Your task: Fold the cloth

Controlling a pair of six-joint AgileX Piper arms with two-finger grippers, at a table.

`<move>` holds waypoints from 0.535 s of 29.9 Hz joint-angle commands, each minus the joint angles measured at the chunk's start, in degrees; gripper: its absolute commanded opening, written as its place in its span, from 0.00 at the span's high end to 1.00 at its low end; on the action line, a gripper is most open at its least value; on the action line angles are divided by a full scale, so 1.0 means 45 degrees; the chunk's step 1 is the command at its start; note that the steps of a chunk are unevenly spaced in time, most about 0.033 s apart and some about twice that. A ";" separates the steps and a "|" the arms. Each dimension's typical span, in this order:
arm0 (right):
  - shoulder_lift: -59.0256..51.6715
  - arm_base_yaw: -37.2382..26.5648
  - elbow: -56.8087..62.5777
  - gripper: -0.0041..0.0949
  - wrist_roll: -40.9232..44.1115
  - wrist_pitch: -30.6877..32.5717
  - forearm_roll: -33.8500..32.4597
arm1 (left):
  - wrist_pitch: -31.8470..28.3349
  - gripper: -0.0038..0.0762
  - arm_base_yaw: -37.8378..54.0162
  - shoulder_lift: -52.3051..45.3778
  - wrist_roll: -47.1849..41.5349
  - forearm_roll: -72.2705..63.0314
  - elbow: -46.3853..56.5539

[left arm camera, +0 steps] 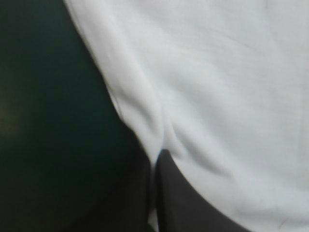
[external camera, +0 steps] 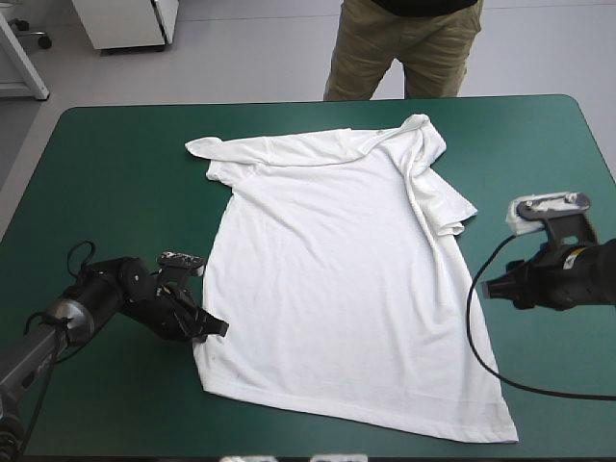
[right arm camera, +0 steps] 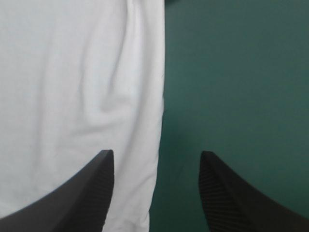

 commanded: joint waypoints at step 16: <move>0.0002 -0.0113 0.6304 0.34 -0.0230 -0.3010 0.1230 | -0.0138 0.96 -0.0131 0.0045 0.0342 -0.0374 0.0055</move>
